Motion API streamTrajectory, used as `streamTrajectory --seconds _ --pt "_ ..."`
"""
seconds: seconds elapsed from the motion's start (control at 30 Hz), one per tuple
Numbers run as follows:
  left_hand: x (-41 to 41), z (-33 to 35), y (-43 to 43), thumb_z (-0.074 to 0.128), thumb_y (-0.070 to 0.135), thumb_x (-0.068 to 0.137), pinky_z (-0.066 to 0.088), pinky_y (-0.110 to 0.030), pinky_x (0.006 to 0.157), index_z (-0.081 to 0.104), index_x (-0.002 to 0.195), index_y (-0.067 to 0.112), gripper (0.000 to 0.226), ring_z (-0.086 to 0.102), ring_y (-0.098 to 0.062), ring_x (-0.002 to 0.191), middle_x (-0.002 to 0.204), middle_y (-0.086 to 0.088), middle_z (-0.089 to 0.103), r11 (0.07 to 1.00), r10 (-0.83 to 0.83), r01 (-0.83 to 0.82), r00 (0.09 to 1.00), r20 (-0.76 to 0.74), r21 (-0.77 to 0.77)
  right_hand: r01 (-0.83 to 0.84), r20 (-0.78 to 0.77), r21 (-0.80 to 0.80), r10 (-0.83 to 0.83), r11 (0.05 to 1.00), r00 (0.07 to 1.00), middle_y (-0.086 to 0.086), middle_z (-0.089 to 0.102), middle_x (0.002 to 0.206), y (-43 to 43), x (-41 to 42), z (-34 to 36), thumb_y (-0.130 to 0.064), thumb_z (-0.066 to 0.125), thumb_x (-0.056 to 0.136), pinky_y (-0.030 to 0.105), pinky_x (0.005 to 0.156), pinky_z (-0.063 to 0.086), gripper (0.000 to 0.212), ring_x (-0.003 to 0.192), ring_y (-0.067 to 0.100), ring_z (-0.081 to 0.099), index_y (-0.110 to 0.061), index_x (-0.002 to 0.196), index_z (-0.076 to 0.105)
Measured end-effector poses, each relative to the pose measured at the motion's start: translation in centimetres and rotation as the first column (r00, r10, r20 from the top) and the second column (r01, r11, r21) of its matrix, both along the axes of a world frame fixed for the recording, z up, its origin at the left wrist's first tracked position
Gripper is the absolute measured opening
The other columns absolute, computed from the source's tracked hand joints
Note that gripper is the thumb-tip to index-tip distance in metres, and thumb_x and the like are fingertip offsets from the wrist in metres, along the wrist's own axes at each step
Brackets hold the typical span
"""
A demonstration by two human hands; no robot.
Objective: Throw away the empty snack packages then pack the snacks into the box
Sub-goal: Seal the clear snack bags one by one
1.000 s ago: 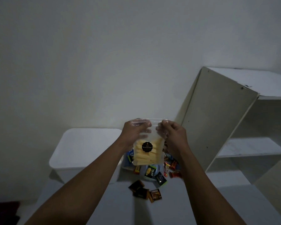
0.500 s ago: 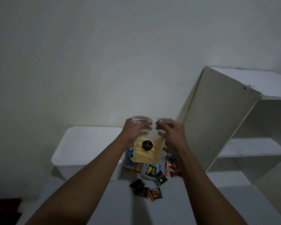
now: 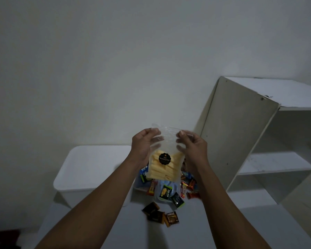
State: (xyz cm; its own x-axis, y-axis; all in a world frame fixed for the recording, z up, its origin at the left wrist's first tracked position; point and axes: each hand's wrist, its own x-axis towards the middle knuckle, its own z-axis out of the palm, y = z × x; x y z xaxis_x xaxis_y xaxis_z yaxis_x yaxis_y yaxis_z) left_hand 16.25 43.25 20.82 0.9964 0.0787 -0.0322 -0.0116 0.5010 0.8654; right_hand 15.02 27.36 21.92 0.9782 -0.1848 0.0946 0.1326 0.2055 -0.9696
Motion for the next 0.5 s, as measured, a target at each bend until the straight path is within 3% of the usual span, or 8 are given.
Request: streamTrajectory --seconds 0.17,0.3,0.5 --pt "-0.2 0.3 -0.3 0.056 0.016 0.096 0.049 -0.037 0.073 0.06 0.085 0.015 0.012 0.066 -0.02 0.073 0.085 -0.002 0.067 0.993 0.083 -0.085 0.996 0.039 0.076 -0.049 0.016 -0.037 0.05 0.998 0.999 0.003 0.073 0.091 0.3 -0.1 0.1 -0.016 0.066 0.094 0.034 0.078 0.059 0.019 0.079 0.01 0.067 -0.001 0.105 0.07" --pt "-0.3 0.3 -0.8 0.049 0.018 0.1 0.045 -0.034 0.068 0.056 0.08 0.017 0.021 0.06 -0.016 0.064 0.08 -0.001 0.064 0.973 0.179 -0.19 0.98 0.09 0.129 -0.118 -0.005 -0.029 0.118 0.993 0.993 0.009 0.074 0.097 0.5 0.0 0.0 -0.019 0.072 0.089 0.037 0.079 0.058 0.025 0.085 0.018 0.069 -0.001 0.107 0.071" --pt "-0.4 0.6 -1.0 0.052 0.017 0.099 0.048 -0.036 0.074 0.06 0.082 0.015 0.019 0.063 -0.018 0.072 0.083 -0.002 0.066 0.977 0.112 -0.128 0.989 0.1 0.169 -0.087 -0.032 -0.069 0.085 0.994 0.996 0.007 0.076 0.091 0.6 0.1 0.1 -0.022 0.074 0.087 0.033 0.075 0.058 0.025 0.08 0.015 0.071 -0.004 0.105 0.073"
